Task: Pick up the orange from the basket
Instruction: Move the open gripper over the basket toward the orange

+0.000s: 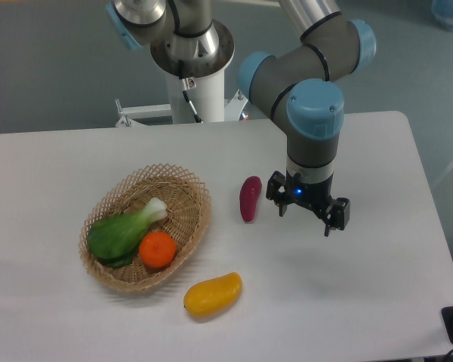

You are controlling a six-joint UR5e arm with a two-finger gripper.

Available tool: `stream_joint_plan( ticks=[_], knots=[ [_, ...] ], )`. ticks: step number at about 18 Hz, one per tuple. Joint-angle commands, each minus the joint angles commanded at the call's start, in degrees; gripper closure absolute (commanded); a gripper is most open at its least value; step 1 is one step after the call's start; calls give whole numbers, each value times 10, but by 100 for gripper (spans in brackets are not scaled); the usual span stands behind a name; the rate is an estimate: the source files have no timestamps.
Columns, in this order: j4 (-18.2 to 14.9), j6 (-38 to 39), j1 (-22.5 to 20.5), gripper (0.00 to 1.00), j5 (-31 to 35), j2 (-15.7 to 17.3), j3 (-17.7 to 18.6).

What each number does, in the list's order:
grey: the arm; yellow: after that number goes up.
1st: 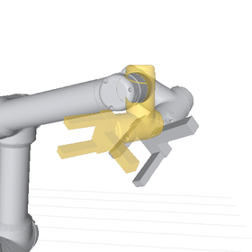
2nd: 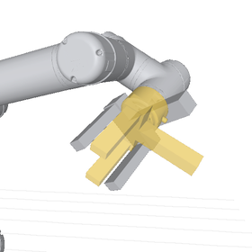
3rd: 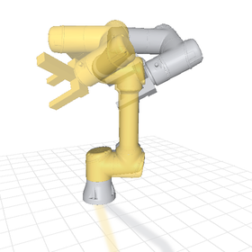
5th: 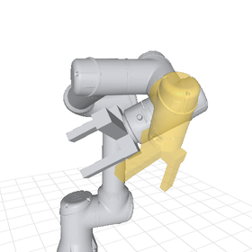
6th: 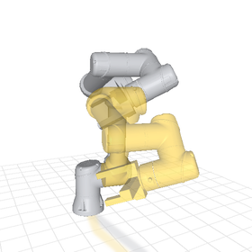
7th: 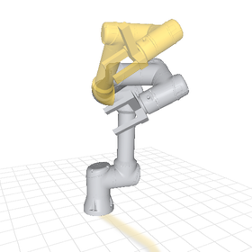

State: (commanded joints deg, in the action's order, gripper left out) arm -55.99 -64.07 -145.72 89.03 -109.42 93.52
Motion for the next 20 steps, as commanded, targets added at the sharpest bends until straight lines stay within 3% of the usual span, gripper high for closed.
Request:
stream_joint_plan(
  ticks=[6, 9, 20],
  knots=[
    [-1, 6, 5, 0, -15, 0, 3],
    [1, 79, 14, 0, -15, 4, 14],
    [2, 173, 64, 0, -25, 18, 31]
  ],
)
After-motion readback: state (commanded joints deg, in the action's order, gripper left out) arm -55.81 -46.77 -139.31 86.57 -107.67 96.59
